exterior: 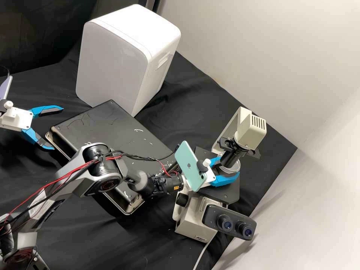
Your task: Place the petri dish on the bench
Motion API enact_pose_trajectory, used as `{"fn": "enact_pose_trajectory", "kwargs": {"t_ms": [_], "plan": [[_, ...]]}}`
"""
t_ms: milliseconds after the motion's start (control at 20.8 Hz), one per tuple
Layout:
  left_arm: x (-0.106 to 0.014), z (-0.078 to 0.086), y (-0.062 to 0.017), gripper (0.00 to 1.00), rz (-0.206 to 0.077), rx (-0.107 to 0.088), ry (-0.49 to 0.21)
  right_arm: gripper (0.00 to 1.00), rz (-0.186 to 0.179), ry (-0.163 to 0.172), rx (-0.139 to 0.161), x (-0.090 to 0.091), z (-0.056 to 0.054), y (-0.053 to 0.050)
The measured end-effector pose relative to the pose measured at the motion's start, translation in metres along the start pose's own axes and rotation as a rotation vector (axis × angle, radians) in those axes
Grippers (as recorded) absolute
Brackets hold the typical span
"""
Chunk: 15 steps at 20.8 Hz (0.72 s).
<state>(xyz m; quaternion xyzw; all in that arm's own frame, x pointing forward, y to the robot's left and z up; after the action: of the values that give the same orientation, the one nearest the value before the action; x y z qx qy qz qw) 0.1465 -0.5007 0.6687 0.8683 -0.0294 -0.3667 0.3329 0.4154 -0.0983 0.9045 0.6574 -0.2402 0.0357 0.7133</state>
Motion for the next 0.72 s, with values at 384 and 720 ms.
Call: {"fn": "enact_pose_trajectory", "kwargs": {"t_ms": [384, 720], "plan": [[0.001, 0.0, -0.0006, 1.0, -0.003, 0.0, 0.0, 1.0, -0.014, -0.017, -0.02, -0.009, -0.002, 0.001], [0.001, 0.0, -0.0006, 1.0, -0.003, 0.0, 0.0, 1.0, -0.032, -0.022, -0.013, -0.014, -0.004, 0.0]]}}
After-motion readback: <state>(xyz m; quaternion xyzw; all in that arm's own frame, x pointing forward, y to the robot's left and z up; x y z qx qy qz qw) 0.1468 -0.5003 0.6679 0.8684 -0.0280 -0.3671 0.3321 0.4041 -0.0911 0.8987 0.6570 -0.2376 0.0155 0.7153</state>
